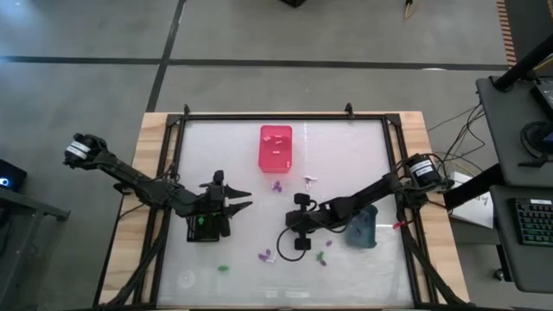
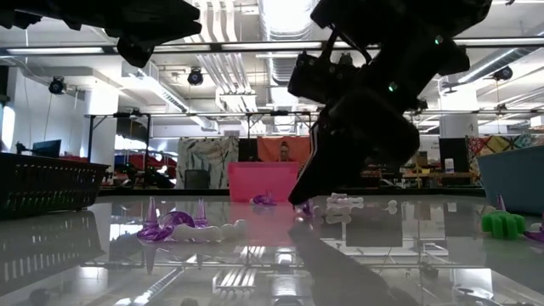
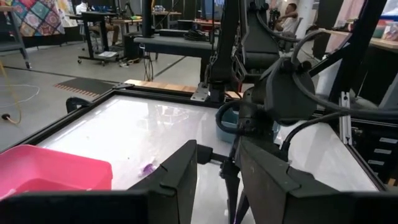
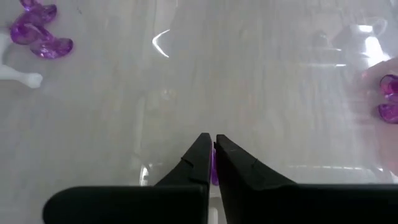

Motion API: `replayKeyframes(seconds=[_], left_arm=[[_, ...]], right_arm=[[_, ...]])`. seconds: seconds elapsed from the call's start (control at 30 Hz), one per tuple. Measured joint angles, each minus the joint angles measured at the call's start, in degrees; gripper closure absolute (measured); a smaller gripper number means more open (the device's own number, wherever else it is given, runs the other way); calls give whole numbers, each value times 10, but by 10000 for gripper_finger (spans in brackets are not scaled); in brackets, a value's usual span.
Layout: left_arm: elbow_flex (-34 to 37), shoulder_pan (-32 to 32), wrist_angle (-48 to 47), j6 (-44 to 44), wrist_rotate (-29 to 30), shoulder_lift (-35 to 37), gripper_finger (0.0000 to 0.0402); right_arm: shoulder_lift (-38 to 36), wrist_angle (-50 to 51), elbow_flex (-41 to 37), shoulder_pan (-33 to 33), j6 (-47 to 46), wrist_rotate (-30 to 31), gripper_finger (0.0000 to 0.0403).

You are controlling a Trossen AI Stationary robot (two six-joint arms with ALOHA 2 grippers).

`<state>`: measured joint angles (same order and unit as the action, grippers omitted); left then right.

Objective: Sort Halloween decoration
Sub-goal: Put the witch hat toy into the blue bin

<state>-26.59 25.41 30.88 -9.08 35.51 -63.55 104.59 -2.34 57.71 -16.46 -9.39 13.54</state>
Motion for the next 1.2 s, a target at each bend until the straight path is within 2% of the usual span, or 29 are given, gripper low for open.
replayKeyframes(seconds=[0.33,0.53,0.7,0.93,1.03,1.2], left_arm=[[0,0,0,0,0,0,298],[0,0,0,0,0,0,298],[0,0,4,0,0,0,298],[0,0,6,0,0,0,298],[0,0,6,0,0,0,298],[0,0,6,2,0,0,298]], right_arm=[[-86,8,0,0,1,10,394],[-174,145,0,-1,-39,-6,394],[-249,315,0,-15,-139,-36,394],[-324,550,-9,-52,-359,-37,394],[-341,588,-27,-71,-433,-48,394],[-355,592,-73,-97,-506,-65,394]])
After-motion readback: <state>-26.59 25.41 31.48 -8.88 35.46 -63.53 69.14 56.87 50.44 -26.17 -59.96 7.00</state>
